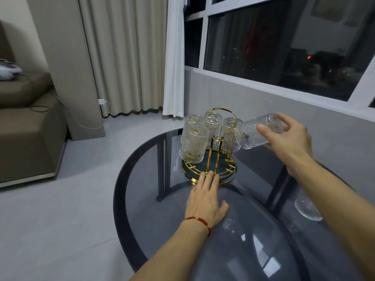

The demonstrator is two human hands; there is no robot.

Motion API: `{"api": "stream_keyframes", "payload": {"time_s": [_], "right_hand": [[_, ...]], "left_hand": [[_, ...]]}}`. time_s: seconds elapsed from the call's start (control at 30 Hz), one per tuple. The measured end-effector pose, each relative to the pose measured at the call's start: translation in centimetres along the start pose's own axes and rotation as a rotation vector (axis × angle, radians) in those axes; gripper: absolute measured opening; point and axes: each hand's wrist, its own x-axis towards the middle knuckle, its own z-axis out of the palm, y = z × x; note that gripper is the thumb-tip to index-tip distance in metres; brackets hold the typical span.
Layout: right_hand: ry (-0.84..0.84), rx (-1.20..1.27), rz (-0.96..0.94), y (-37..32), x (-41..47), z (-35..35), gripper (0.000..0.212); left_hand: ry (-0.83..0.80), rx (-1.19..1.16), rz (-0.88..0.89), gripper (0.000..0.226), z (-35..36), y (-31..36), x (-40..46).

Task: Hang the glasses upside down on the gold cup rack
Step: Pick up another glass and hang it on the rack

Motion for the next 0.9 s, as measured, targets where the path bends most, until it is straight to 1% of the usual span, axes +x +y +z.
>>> {"api": "stream_keyframes", "payload": {"time_s": [0.27,0.43,0.53,0.67,0.8,0.9], "right_hand": [[-0.125,-0.201,-0.137,-2.3,0.9,2.1,0.065],[-0.216,-0.265,-0.179,-2.1,0.5,4.4,0.060],[-0.283,-0.366,-0.203,-1.4,0.2,6.0,0.055],[-0.265,-0.400,-0.212,-0.3,-0.3,6.6,0.054],[-0.307,-0.395,-0.208,0.1,-1.1,5.9,0.060],[-0.232,-0.305,-0.241,0.7,-3.0,3.8,0.053]], "left_hand": [[0.048,0.007,0.014,0.074,0.3,-0.2,-0.2],[0.088,-0.008,-0.003,0.068,0.3,0.2,-0.3],[0.107,-0.016,-0.004,0.064,0.2,0.1,-0.3],[0.112,-0.002,0.011,0.061,0.1,0.1,-0.3],[0.121,0.000,0.017,0.060,0.0,0.3,-0.4],[0.100,-0.005,-0.001,0.060,-0.3,0.8,-0.5]]}}
